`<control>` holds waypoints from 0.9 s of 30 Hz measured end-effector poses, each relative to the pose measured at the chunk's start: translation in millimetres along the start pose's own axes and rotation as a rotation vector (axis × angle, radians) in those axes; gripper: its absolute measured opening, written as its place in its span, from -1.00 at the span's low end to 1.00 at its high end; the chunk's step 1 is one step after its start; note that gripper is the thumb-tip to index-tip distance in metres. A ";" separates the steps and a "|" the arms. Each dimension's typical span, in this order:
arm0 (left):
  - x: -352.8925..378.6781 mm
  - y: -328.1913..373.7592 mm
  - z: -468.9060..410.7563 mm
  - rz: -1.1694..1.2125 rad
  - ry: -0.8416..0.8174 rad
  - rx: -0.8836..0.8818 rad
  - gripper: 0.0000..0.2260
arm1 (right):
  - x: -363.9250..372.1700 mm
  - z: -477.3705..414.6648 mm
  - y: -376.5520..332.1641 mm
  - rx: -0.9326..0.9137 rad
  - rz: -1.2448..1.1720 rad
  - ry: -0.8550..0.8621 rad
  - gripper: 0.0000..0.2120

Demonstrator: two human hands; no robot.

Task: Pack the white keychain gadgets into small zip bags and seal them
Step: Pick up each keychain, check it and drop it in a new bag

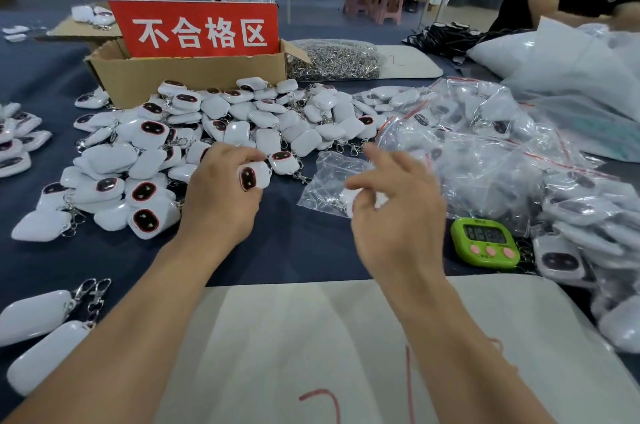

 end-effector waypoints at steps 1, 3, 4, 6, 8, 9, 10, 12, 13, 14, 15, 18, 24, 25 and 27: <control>-0.7 3.4 0.7 0.079 0.000 -0.003 -0.61 | 9.1 2.3 -2.3 0.029 -0.082 -0.101 -0.69; 1.4 12.3 3.4 0.332 -0.053 -0.057 -0.62 | 25.2 7.8 -4.9 0.140 -0.182 -0.251 -0.65; 4.0 18.1 4.8 0.484 -0.095 -0.081 -0.61 | 30.8 9.9 -5.7 0.189 -0.221 -0.295 -0.61; 10.1 30.2 7.9 0.730 -0.194 -0.087 -0.54 | 37.9 12.2 -7.0 0.240 -0.316 -0.374 -0.55; 16.5 37.7 11.3 0.833 -0.302 -0.071 -0.51 | 40.9 11.1 -5.4 0.265 -0.344 -0.436 -0.64; 19.5 38.8 12.6 0.849 -0.347 -0.068 -0.52 | 41.2 9.9 -2.0 0.287 -0.330 -0.459 -0.67; 22.2 38.3 13.7 0.868 -0.378 -0.076 -0.53 | 41.4 8.6 2.2 0.321 -0.324 -0.473 -0.68; 24.5 35.3 14.4 0.931 -0.393 -0.121 -0.53 | 41.2 7.2 8.7 0.417 -0.389 -0.486 -0.75; 24.3 34.5 13.9 0.962 -0.387 -0.142 -0.53 | 41.3 6.8 10.1 0.459 -0.433 -0.500 -0.79; 23.7 34.4 13.4 0.992 -0.383 -0.156 -0.54 | 41.6 6.8 10.6 0.496 -0.473 -0.522 -0.81; 22.7 34.4 13.0 1.026 -0.383 -0.171 -0.56 | 41.9 6.9 10.4 0.535 -0.516 -0.549 -0.81; 21.6 34.4 13.0 1.116 -0.413 -0.219 -0.62 | 42.3 8.4 10.1 0.653 -0.644 -0.627 -0.81; 21.0 39.8 17.9 0.989 -0.488 -0.148 -0.57 | 40.3 8.9 14.0 0.732 -0.690 -0.636 -0.82; 21.0 39.9 18.2 0.965 -0.489 -0.142 -0.57 | 40.0 9.1 16.0 0.742 -0.677 -0.631 -0.84; 21.2 38.6 18.3 0.935 -0.493 -0.146 -0.58 | 40.0 9.5 18.5 0.752 -0.654 -0.626 -0.86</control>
Point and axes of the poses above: each hand's wrist, its own z-axis away from the middle knuckle, its own x-axis out of the palm, y = z × x, the point moved 5 cm from there along -z, towards the middle knuckle, and after that the axes turned 2 degrees about y, right-handed, at the moved point
